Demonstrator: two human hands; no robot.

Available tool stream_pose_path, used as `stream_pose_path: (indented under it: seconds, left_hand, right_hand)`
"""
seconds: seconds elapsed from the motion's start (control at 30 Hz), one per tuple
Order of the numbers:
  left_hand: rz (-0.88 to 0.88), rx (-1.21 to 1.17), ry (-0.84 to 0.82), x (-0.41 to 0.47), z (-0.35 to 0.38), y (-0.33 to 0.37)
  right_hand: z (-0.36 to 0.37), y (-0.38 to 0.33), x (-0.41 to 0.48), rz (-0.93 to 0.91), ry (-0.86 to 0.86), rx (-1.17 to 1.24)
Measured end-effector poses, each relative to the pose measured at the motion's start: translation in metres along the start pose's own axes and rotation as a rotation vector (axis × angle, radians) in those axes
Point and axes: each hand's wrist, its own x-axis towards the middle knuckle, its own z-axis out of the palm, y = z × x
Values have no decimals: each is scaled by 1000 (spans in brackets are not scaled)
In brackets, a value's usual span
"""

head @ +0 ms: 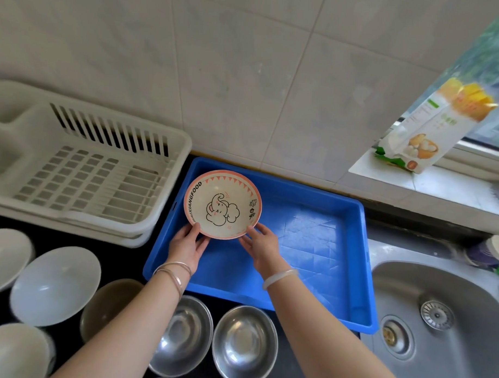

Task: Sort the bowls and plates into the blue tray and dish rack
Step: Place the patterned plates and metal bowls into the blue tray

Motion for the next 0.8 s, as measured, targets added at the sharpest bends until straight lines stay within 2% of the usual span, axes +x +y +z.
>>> stream_pose_path:
  seconds: [0.1, 0.2, 0.37, 0.53, 0.63, 0.8]
  left_hand:
    - [56, 30, 56, -8, 5, -5]
    - [78, 89, 71, -20, 10, -12]
    - [90, 160, -5, -53, 15, -26]
    - [128, 285, -63, -107, 30, -54]
    - [96, 439, -153, -141, 43, -82]
    - [17, 736, -350, -194, 64, -144]
  right_hand:
    - [1, -1, -4, -25, 8, -63]
    - [-7, -4, -16, -17, -59, -120]
    - [-32, -13, -46, -54, -70, -235]
    - [-84, -24, -92, -167, -35, -331]
    - [-134, -25, -123, -227, 41, -442]
    - [-234, -15, -167, -359, 286, -707]
